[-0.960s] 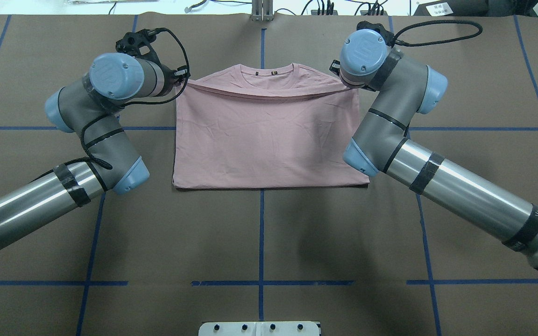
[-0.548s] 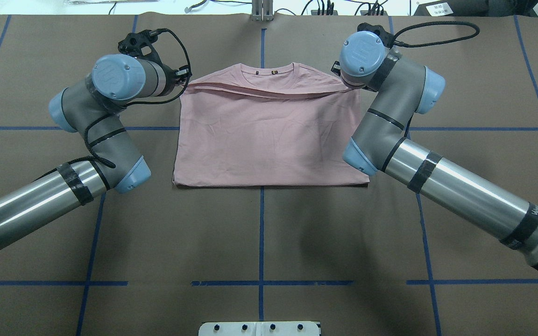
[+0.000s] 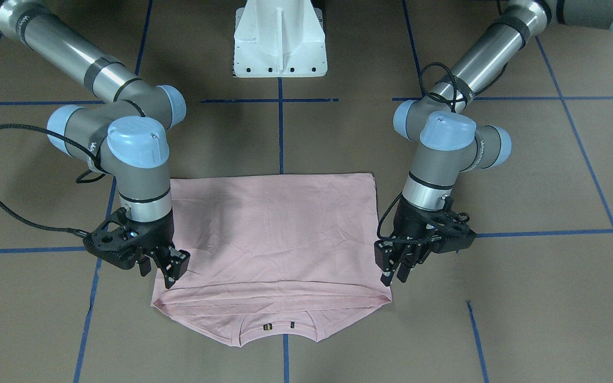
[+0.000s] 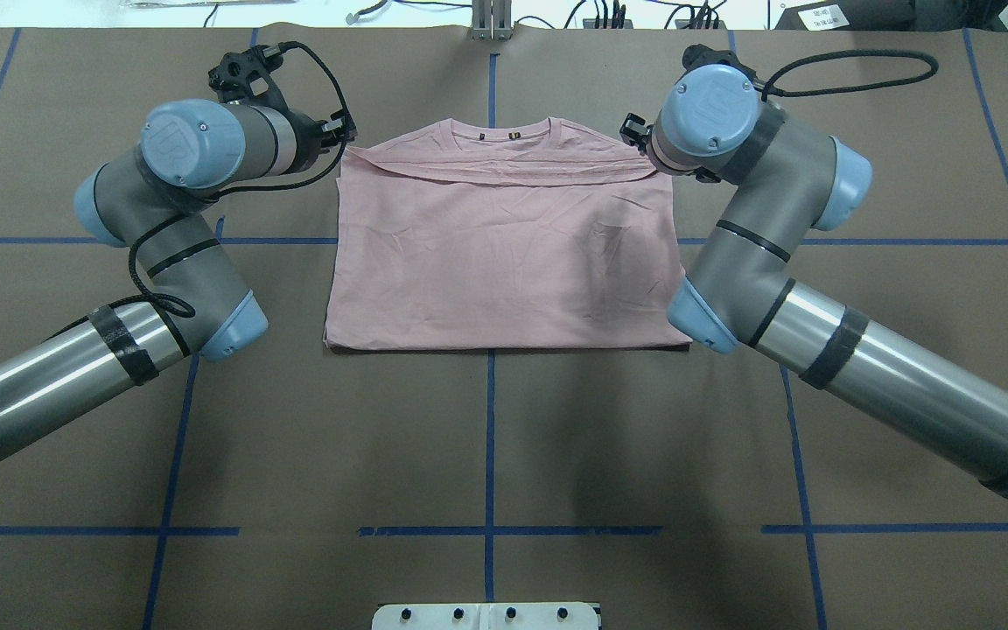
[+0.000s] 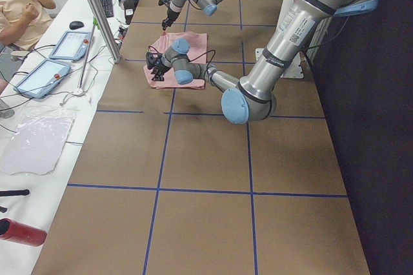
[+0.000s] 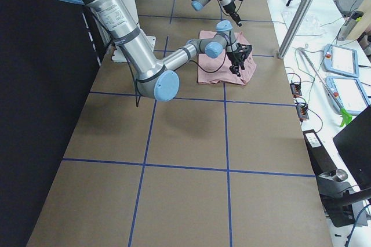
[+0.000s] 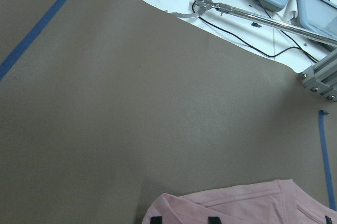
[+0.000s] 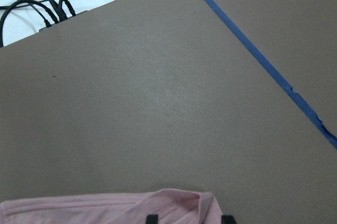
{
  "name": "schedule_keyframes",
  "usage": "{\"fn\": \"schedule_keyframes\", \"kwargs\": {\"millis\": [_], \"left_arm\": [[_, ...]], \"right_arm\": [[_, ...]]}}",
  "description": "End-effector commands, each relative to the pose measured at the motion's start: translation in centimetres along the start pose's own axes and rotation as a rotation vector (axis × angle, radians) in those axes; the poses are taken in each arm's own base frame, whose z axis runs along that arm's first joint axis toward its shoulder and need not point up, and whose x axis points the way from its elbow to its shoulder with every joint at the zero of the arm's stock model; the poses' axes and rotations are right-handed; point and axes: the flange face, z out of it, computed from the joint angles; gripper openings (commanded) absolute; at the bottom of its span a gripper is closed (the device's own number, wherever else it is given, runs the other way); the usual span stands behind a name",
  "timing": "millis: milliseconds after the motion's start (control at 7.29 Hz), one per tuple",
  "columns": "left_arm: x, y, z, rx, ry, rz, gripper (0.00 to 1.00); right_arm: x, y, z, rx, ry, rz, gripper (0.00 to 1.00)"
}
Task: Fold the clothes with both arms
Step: 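Release the hem at the collar and move the right gripper to the shirt's side edge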
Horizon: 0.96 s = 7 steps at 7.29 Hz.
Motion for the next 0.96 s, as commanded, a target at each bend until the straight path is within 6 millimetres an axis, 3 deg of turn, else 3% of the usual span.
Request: {"fn": "schedule_keyframes", "kwargs": {"millis": [0, 137, 274, 411, 686, 823], "left_arm": [[-0.7, -0.1, -0.5, 0.004, 0.007, -0.004, 0.48], [-0.5, -0.1, -0.6, 0.004, 0.010, -0.004, 0.48], [-0.8, -0.1, -0.6, 0.005, 0.009, -0.004, 0.48], [-1.6, -0.2, -0.7, 0.009, 0.016, -0.002, 0.48], [-1.5, -0.6, -1.1, 0.017, 0.035, -0.006, 0.48], [-1.2, -1.8, -1.9, 0.034, 0.046, -0.011, 0.48]], "right_arm": [[5.5, 5.8, -3.7, -0.084, -0.042, 0.072, 0.75], [8.8, 8.3, -5.2, -0.116, -0.041, 0.078, 0.75], [10.2, 11.0, -5.6, -0.147, -0.032, 0.106, 0.75], [10.7, 12.8, -4.7, -0.159, -0.009, 0.121, 0.75], [11.3, 13.3, -3.6, -0.162, 0.014, 0.115, 0.73], [11.1, 13.6, -3.4, -0.167, 0.015, 0.113, 0.71]]}}
